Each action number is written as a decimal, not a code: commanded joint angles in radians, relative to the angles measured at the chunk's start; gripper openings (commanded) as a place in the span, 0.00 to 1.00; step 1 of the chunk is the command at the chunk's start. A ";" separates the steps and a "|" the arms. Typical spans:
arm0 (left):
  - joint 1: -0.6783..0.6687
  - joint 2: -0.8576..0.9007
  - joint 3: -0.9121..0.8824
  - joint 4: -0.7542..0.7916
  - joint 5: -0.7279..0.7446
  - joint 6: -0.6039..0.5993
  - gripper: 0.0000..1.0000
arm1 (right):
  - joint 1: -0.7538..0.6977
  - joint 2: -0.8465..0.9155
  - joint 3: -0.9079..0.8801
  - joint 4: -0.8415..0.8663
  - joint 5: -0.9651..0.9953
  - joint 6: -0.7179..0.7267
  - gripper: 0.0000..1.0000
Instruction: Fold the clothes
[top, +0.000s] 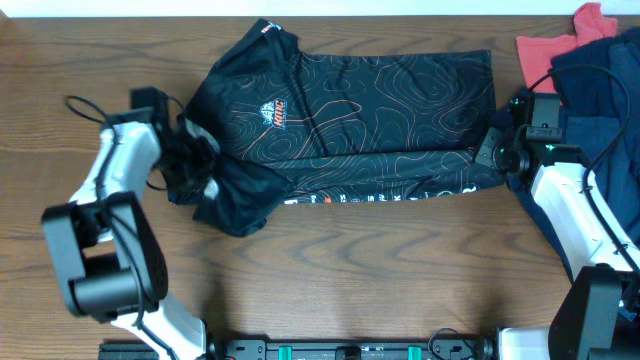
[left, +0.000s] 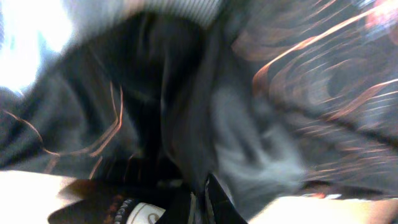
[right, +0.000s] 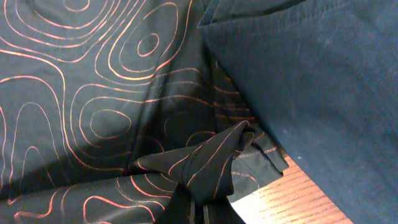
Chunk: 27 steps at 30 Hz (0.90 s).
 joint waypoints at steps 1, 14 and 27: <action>0.047 -0.075 0.045 0.037 0.099 0.019 0.06 | -0.015 0.009 0.002 0.013 0.022 -0.012 0.01; 0.051 -0.066 0.043 0.319 0.098 -0.067 0.06 | -0.015 0.011 0.002 0.093 0.022 -0.012 0.01; 0.050 -0.039 0.037 0.375 0.072 -0.066 0.15 | -0.013 0.106 0.002 0.254 0.006 -0.012 0.38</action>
